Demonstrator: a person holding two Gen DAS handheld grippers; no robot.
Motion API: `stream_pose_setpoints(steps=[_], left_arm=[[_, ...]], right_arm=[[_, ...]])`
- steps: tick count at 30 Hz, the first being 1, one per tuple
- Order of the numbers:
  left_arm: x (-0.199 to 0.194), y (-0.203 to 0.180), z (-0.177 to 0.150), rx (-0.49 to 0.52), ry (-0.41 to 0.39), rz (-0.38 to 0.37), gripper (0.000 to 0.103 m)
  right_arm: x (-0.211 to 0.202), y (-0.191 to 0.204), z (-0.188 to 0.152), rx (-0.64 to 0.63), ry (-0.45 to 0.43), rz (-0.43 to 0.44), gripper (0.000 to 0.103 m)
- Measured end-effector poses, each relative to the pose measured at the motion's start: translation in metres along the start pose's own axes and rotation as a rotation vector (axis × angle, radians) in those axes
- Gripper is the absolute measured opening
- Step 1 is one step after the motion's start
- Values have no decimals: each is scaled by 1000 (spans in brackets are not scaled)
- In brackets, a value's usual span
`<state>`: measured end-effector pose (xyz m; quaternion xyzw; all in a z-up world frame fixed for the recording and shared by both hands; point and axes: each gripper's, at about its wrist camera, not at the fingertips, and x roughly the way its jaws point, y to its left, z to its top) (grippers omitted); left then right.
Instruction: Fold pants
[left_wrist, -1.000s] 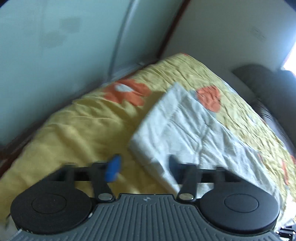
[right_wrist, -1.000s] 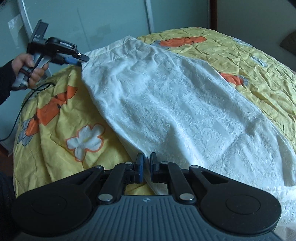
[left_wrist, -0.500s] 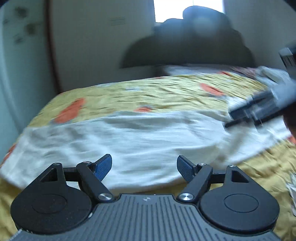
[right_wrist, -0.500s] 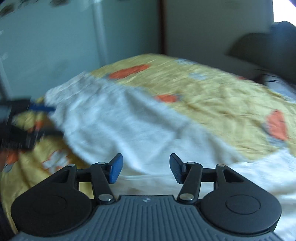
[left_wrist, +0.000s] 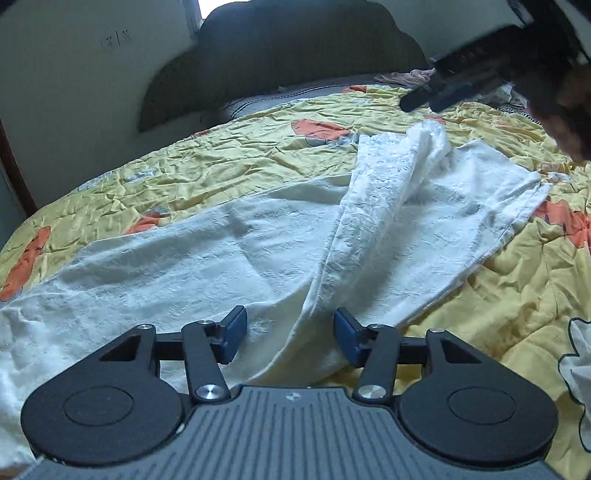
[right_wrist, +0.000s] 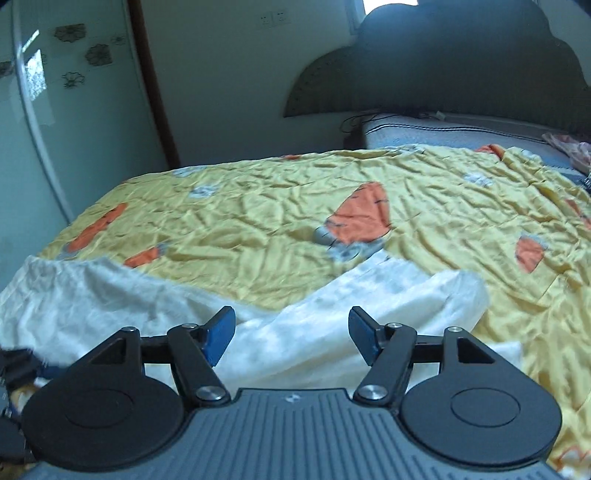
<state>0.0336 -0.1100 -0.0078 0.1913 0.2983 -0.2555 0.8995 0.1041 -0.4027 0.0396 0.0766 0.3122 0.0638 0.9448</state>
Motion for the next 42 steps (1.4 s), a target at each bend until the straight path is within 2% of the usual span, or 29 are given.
stream_pose_setpoints(steps=[3, 6, 10, 14, 16, 18, 23, 37, 38, 40, 42], left_arm=[[1, 0, 1, -28, -4, -44, 61], [8, 0, 0, -34, 10, -53, 64], [16, 10, -6, -104, -4, -56, 67], [14, 7, -12, -107, -39, -41, 67], [15, 12, -12, -133, -36, -64, 67], [16, 15, -12, -145, -37, -85, 68], [16, 12, -13, -135, -39, -81, 70], [18, 12, -14, -127, -35, -79, 75], [18, 12, -13, -127, -35, -78, 75], [18, 12, -13, -127, -35, -79, 75], [18, 12, -13, -126, -35, -78, 75]], right_arm=[[26, -18, 20, 58, 31, -30, 67], [64, -30, 35, 94, 113, -75, 67], [110, -24, 40, 51, 237, -168, 67], [144, -16, 39, -14, 337, -280, 67], [156, -14, 37, -24, 373, -331, 74], [160, -15, 34, -5, 368, -369, 89], [160, -26, 31, 82, 360, -369, 98], [158, -28, 25, 95, 311, -343, 100], [157, -29, 24, 99, 298, -328, 97], [152, -28, 23, 92, 268, -312, 82], [147, -31, 27, 117, 253, -287, 47]])
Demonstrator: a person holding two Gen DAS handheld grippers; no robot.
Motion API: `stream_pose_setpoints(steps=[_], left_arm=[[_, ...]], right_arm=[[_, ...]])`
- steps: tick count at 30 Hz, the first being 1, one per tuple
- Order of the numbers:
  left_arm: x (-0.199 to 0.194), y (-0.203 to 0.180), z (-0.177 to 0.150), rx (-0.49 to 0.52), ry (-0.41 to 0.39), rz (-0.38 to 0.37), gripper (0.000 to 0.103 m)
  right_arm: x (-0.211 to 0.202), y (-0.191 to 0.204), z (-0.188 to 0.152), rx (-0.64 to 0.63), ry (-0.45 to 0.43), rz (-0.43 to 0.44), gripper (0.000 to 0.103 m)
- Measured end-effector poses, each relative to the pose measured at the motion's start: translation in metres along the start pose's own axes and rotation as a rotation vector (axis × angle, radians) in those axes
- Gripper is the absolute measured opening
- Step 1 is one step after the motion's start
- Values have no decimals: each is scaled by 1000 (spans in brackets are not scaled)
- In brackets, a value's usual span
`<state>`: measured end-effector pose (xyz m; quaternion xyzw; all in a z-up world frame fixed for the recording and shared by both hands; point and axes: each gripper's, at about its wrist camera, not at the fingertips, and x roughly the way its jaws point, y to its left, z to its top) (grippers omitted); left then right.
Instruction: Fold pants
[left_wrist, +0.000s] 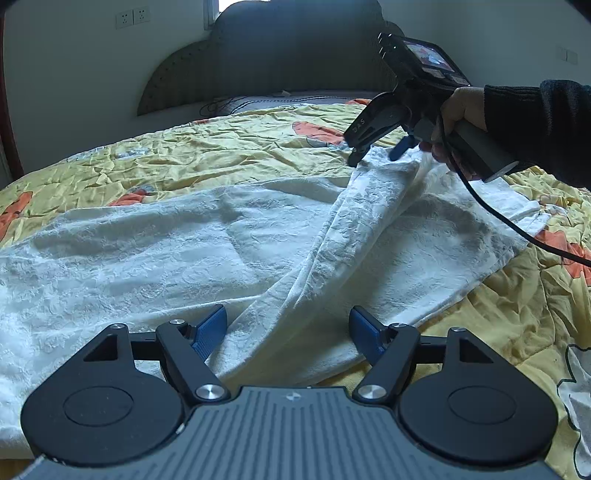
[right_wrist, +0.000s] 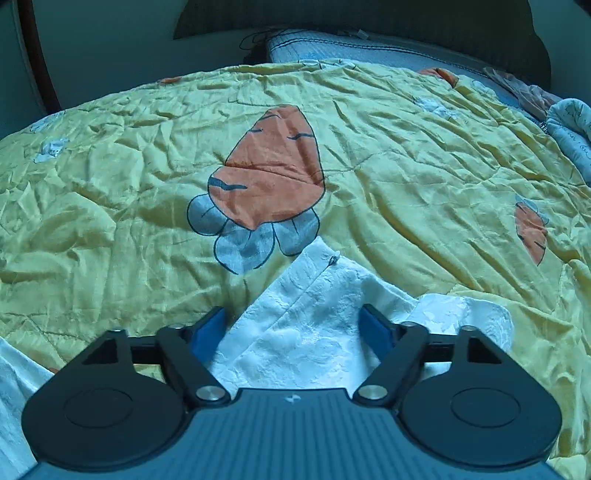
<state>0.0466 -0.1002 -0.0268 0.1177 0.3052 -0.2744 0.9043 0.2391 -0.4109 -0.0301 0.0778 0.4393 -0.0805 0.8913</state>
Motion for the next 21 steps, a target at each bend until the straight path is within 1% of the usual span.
stream_pose_setpoints(steps=[1, 2, 3, 5, 7, 10, 13, 15, 17, 19, 21], left_arm=[[0, 0, 0, 0, 0, 0, 76], [0, 0, 0, 0, 0, 0, 76], [0, 0, 0, -1, 0, 0, 76], [0, 0, 0, -3, 0, -2, 76], [0, 1, -1, -6, -1, -3, 76], [0, 0, -1, -7, -2, -3, 76], [0, 0, -1, -8, -3, -4, 76], [0, 1, -1, -12, -6, -7, 76], [-1, 2, -2, -19, -10, -16, 77], [-2, 3, -2, -28, -13, -31, 79], [-1, 5, -1, -33, -13, -50, 83]], right_arm=[[-2, -5, 2, 28, 4, 26, 37], [-3, -11, 4, 66, 16, 66, 24], [-4, -18, 4, 103, 19, 97, 19], [-9, -29, 2, 155, 9, 132, 15], [-18, -43, -3, 214, -14, 173, 12], [-43, -65, -16, 299, -86, 248, 11], [-85, -89, -38, 378, -203, 321, 10], [-116, -108, -62, 434, -275, 367, 10], [-142, -126, -94, 499, -322, 402, 10], [-155, -145, -130, 577, -328, 414, 11], [-153, -163, -163, 667, -305, 431, 11]])
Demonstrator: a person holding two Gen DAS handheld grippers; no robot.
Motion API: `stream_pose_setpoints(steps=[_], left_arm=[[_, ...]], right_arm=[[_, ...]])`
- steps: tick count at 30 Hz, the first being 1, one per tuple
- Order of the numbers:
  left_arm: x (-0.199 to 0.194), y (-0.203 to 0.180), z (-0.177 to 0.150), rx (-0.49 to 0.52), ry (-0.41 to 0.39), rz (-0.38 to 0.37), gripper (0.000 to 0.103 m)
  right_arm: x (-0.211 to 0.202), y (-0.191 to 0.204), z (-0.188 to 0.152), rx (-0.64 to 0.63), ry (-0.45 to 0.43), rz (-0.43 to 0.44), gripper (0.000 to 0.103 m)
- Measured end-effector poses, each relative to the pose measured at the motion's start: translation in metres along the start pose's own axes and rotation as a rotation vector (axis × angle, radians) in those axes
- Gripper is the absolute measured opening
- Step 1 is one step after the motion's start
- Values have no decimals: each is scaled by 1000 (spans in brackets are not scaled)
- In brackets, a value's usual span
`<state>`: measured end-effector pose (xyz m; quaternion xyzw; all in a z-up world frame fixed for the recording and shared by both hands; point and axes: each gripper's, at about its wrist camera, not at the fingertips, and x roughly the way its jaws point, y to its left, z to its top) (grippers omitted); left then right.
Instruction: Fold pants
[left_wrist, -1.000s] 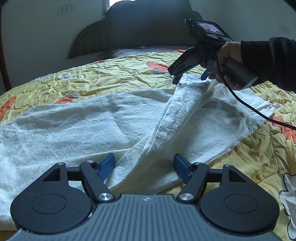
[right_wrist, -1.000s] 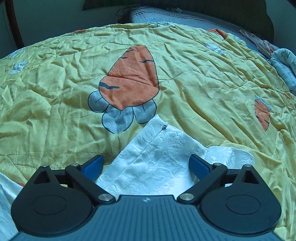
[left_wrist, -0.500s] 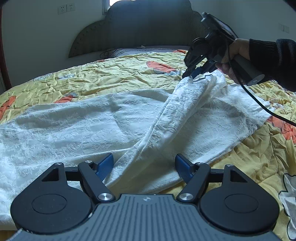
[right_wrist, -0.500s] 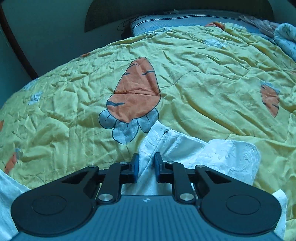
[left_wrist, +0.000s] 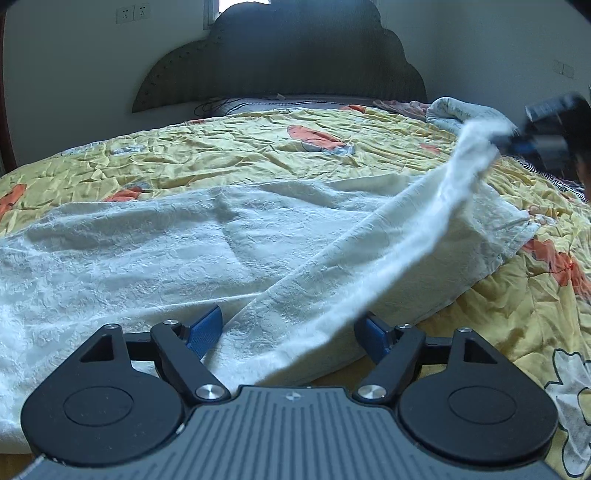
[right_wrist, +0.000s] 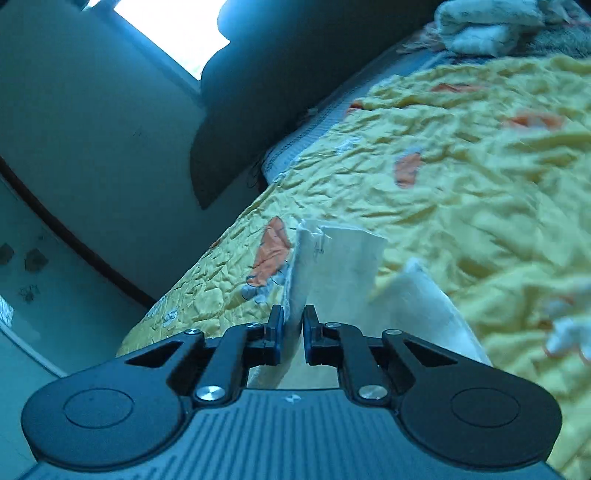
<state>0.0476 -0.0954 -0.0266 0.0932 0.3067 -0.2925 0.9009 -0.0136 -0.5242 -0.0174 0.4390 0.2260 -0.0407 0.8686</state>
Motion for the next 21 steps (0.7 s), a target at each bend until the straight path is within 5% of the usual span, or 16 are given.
stream_pose_setpoints(steps=[4, 7, 8, 9, 11, 16, 18, 21], left_arm=[[1, -3, 1, 11, 7, -19, 89], [-2, -5, 0, 20, 5, -14, 89], [-4, -6, 0, 19, 7, -10, 86], [-8, -5, 1, 5, 11, -7, 86], [-21, -1, 2, -77, 19, -43, 86], [-45, 18, 2, -430, 46, -212, 87], [-45, 30, 2, -611, 71, -267, 87], [-34, 45, -2, -830, 131, -308, 86]], right_arm=[[-5, -44, -20, 179, 39, -38, 13], [-6, -58, -25, 288, 1, 44, 20], [-7, -60, -25, 311, -13, 62, 33], [-7, -61, -24, 325, -24, 70, 58], [-9, -60, -23, 314, -52, 97, 77], [-10, -59, -22, 288, -63, 101, 71], [-10, -57, -21, 257, -57, 88, 28], [-3, -54, -23, 223, -13, 57, 20]])
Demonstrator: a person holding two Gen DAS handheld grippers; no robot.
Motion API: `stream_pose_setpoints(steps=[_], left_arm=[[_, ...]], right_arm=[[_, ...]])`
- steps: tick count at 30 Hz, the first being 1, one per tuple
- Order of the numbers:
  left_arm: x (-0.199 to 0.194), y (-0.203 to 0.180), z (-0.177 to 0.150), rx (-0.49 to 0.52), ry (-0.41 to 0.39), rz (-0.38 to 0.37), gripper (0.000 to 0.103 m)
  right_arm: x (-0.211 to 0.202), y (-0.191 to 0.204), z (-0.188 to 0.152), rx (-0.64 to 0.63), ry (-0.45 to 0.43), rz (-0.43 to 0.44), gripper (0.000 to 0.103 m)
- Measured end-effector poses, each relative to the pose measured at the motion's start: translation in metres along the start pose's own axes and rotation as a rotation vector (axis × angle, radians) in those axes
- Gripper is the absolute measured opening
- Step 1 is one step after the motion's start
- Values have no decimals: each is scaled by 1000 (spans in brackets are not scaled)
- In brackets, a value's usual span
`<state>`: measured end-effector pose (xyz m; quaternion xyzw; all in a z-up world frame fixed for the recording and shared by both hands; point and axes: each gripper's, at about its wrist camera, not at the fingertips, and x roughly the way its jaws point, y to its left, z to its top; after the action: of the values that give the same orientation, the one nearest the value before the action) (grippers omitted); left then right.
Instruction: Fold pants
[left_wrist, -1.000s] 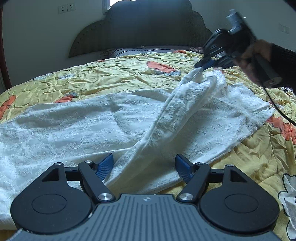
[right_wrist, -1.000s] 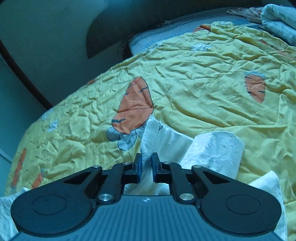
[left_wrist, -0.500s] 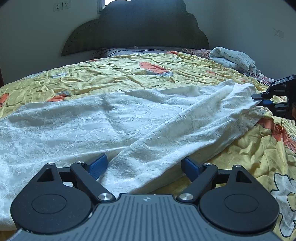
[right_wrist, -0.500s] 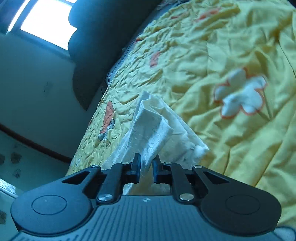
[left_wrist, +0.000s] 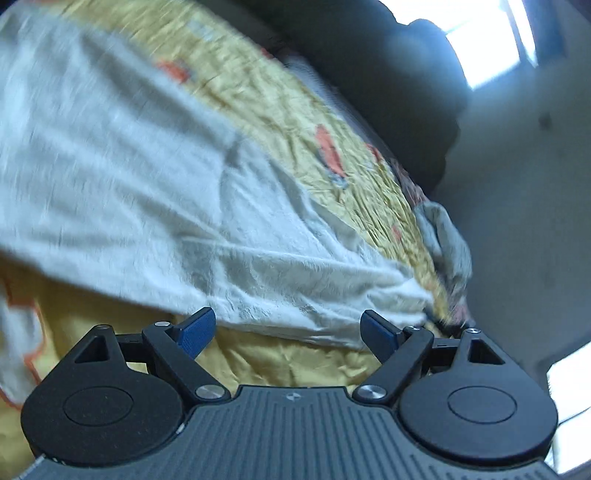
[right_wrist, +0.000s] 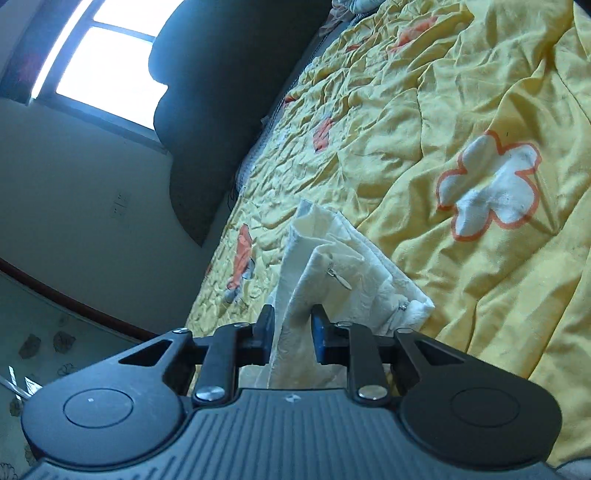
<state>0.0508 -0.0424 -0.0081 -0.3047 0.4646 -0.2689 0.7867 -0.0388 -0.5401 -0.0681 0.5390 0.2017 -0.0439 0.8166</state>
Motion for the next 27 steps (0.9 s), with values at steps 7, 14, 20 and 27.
stream_pose_setpoints(steps=[7, 14, 20, 27], left_arm=[[7, 18, 9, -296, 57, 40, 85], [-5, 34, 23, -381, -16, 123, 68], [-4, 39, 22, -342, -7, 201, 21], [-11, 42, 16, -308, -3, 213, 14]], right_arm=[[4, -4, 2, -14, 16, -55, 20], [6, -16, 1, 14, 39, -65, 20], [7, -18, 2, 26, 50, -69, 12], [-28, -5, 11, -4, 6, -7, 6]])
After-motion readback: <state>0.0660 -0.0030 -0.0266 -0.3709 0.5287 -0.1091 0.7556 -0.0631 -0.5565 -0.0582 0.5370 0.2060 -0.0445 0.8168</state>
